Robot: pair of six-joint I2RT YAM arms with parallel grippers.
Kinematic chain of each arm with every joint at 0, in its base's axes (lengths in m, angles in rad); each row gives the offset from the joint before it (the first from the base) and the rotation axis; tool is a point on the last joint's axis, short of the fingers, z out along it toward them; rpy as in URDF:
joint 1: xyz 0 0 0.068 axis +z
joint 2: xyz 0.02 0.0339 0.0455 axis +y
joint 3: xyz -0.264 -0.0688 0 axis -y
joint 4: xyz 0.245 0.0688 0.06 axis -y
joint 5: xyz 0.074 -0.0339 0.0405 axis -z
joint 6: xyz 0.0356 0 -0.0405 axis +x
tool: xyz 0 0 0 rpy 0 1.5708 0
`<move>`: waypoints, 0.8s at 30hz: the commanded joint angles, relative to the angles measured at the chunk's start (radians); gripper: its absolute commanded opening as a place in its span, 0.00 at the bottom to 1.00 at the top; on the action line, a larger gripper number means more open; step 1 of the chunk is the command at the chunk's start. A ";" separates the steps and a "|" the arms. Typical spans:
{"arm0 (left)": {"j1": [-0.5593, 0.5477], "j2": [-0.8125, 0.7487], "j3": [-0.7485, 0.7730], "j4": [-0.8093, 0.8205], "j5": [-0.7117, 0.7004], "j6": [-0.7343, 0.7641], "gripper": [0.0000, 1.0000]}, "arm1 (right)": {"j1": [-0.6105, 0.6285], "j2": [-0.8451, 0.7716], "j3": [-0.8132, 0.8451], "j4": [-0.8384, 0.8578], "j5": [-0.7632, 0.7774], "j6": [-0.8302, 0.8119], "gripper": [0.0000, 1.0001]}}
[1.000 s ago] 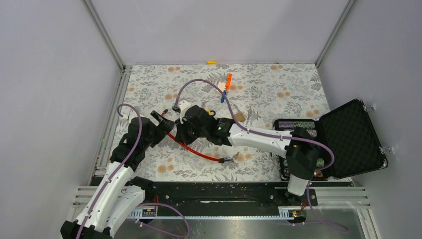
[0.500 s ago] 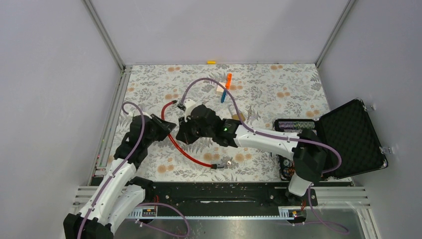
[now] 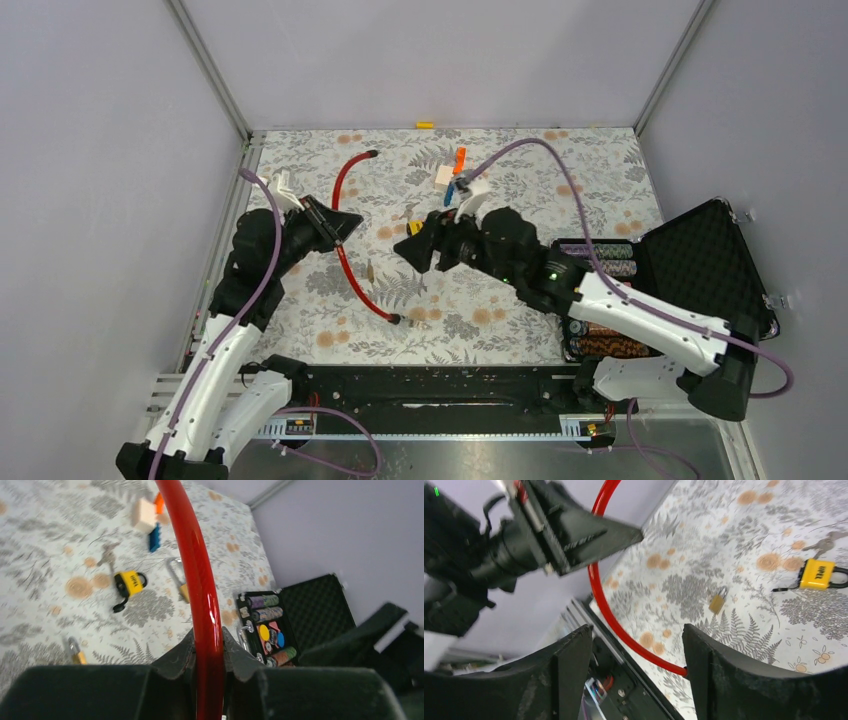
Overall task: Lock with the key
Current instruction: Pick up the lock from the center of the board.
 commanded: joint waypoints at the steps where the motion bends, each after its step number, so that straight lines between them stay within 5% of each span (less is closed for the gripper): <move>1: 0.004 -0.016 0.101 0.165 0.253 0.140 0.00 | -0.025 -0.082 -0.006 0.011 0.157 0.192 0.74; 8: 0.002 0.029 0.196 0.197 0.476 0.177 0.00 | -0.041 -0.067 0.096 0.047 0.210 0.387 0.88; 24: -0.066 0.029 0.197 0.353 0.672 0.170 0.00 | -0.044 0.124 0.350 0.160 0.167 0.547 0.89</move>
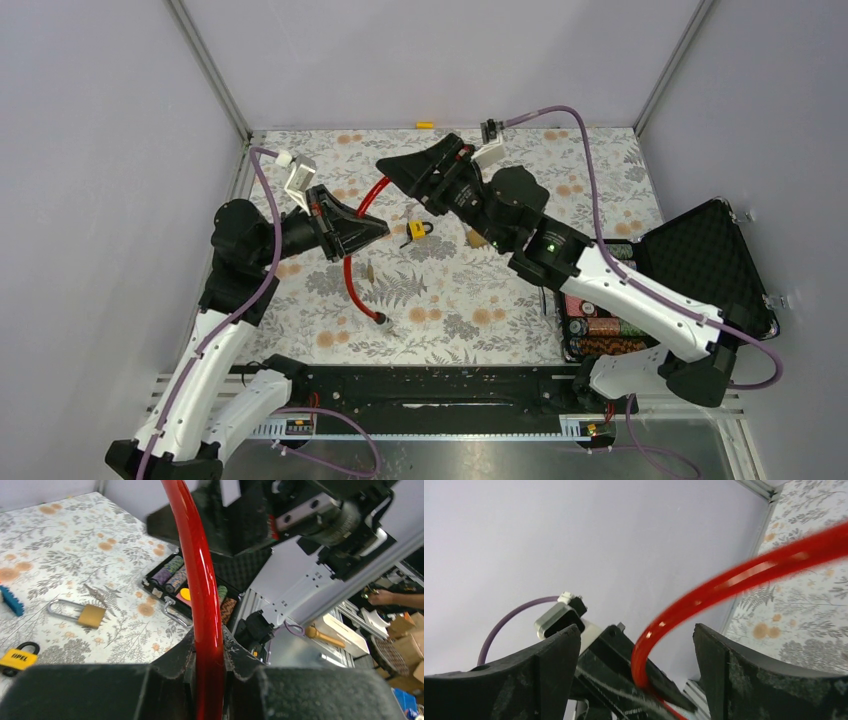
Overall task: Lock with the key
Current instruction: Pick up the lock from the center of the board.
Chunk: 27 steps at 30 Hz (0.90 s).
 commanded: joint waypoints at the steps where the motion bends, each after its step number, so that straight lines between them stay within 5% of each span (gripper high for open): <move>1: -0.024 -0.009 0.036 0.150 0.092 0.011 0.00 | -0.008 0.053 0.078 0.070 -0.025 0.084 0.88; 3: -0.027 -0.010 0.032 0.150 0.092 0.015 0.00 | -0.008 0.069 0.089 0.087 -0.048 0.106 0.79; 7: -0.026 -0.002 0.027 0.147 0.097 0.014 0.07 | -0.013 0.080 0.070 0.169 -0.074 0.116 0.26; 10: -0.027 -0.004 0.009 0.121 0.081 0.025 0.33 | -0.017 0.064 0.054 0.191 -0.053 0.088 0.00; 12: -0.027 -0.017 -0.021 0.119 0.037 0.021 0.55 | -0.018 0.040 0.047 0.194 -0.023 0.058 0.00; 15: -0.027 -0.050 -0.096 0.164 -0.005 0.000 0.69 | -0.020 0.002 0.046 0.195 0.019 0.011 0.00; 22: -0.089 -0.110 -0.302 0.400 -0.101 -0.078 0.74 | -0.023 -0.070 0.158 -0.015 0.151 -0.012 0.00; 27: -0.204 -0.102 -0.339 0.418 -0.257 0.026 0.81 | -0.024 -0.086 0.204 -0.047 0.205 -0.015 0.00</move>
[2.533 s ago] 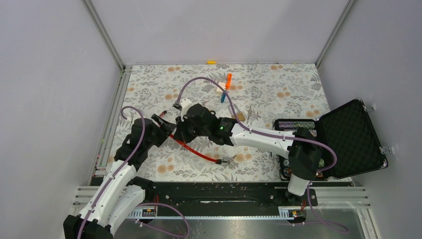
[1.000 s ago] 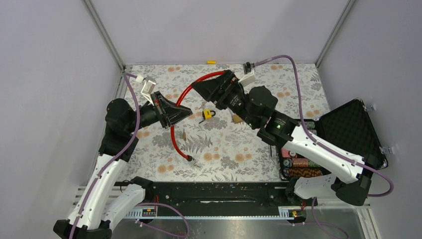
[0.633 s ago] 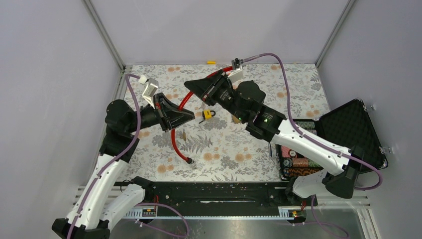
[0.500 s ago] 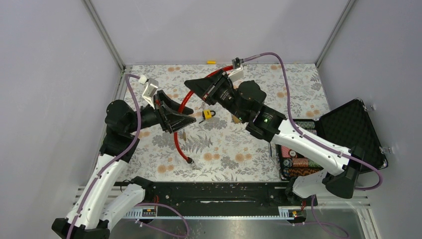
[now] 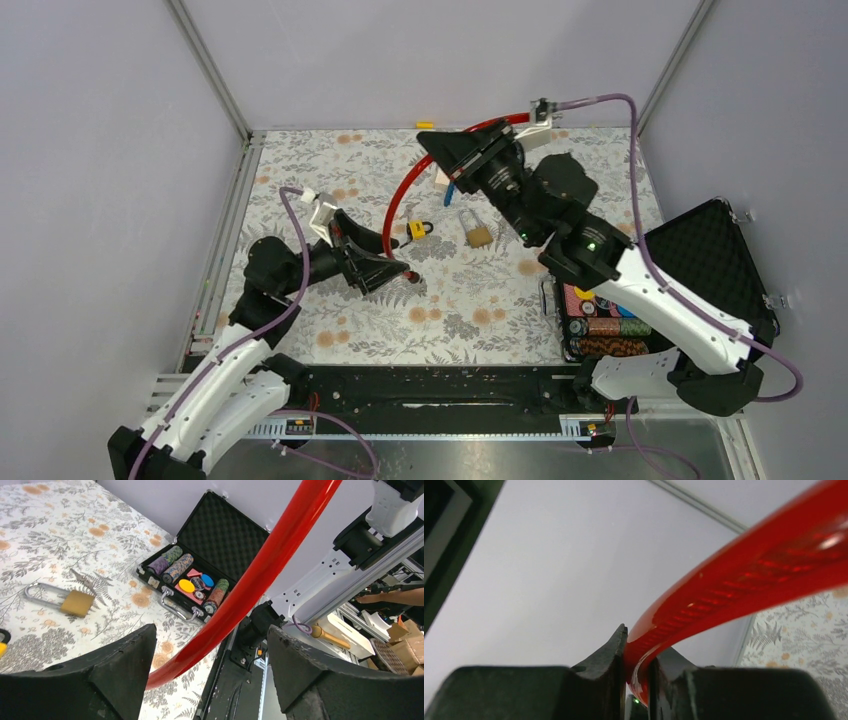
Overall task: Lock with the key
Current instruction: Pick up the lock from the center of the board.
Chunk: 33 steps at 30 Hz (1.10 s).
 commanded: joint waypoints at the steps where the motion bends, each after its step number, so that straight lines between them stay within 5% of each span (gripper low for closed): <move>1: -0.097 0.003 -0.001 0.125 -0.189 0.098 0.82 | -0.007 -0.050 0.083 0.022 0.103 -0.003 0.00; 6: -0.219 0.072 -0.005 0.106 -0.343 0.188 0.85 | -0.008 -0.065 0.109 -0.001 0.120 -0.007 0.00; 10: -0.307 0.079 -0.025 0.086 -0.526 0.244 0.66 | -0.008 -0.059 0.152 -0.043 0.114 -0.019 0.00; 12: -0.332 0.065 -0.051 0.100 -0.576 0.252 0.65 | -0.008 -0.052 0.170 -0.044 0.110 -0.020 0.00; 21: -0.380 0.005 -0.197 0.203 -0.677 0.232 0.73 | -0.008 -0.047 0.200 -0.044 0.113 -0.025 0.00; 33: -0.386 0.048 -0.261 0.340 -0.747 0.165 0.60 | -0.008 -0.031 0.217 -0.082 0.098 0.013 0.00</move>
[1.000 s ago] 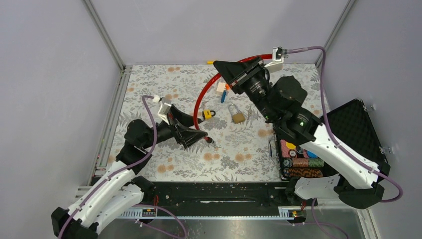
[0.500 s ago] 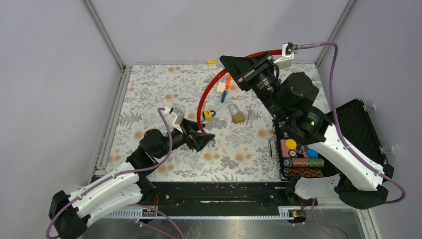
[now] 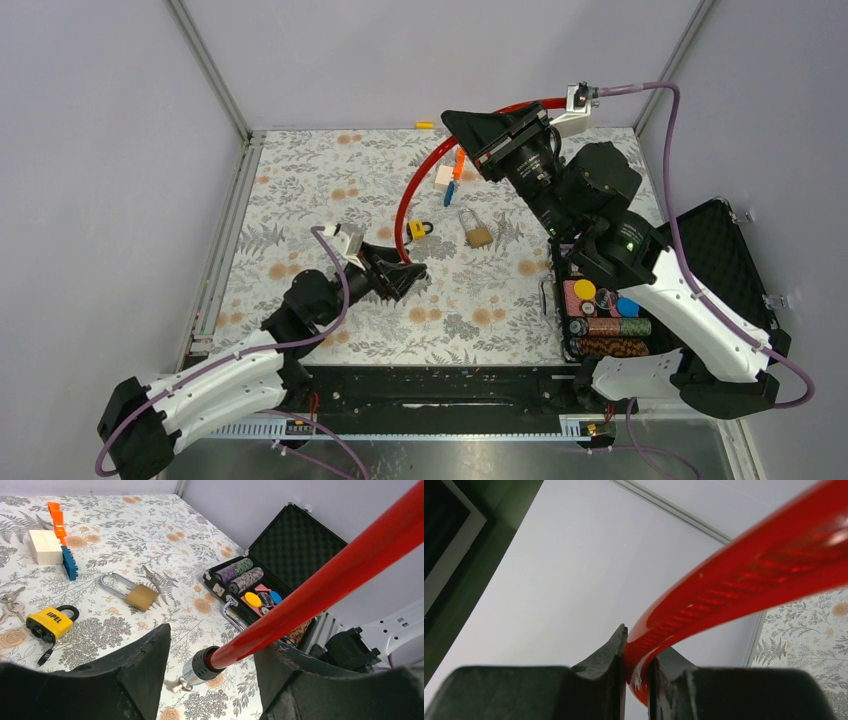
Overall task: Lock with the key
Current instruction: Pick up the lock from the center of the board.
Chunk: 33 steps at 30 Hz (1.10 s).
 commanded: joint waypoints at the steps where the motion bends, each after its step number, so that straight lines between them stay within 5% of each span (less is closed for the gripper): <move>1: -0.007 0.006 -0.037 0.135 -0.062 -0.033 0.59 | -0.006 0.001 0.054 0.055 0.028 0.040 0.00; 6: -0.011 0.011 -0.047 0.147 -0.063 -0.024 0.56 | -0.007 0.001 0.052 0.073 0.032 0.055 0.00; 12: -0.012 0.041 -0.042 0.162 -0.035 -0.023 0.39 | -0.007 0.000 0.052 0.075 0.031 0.068 0.00; 19: -0.016 0.063 -0.043 0.163 -0.043 -0.017 0.36 | -0.007 -0.010 0.040 0.075 0.032 0.073 0.00; 22: -0.017 0.055 -0.036 0.154 -0.049 -0.005 0.24 | -0.007 -0.019 0.025 0.075 0.035 0.072 0.00; 25: -0.016 0.041 -0.004 0.116 -0.061 0.013 0.00 | -0.007 -0.036 -0.011 0.100 0.032 0.073 0.00; 33: -0.016 -0.009 0.108 -0.014 -0.210 0.097 0.00 | -0.007 -0.142 -0.250 0.196 0.021 0.107 0.00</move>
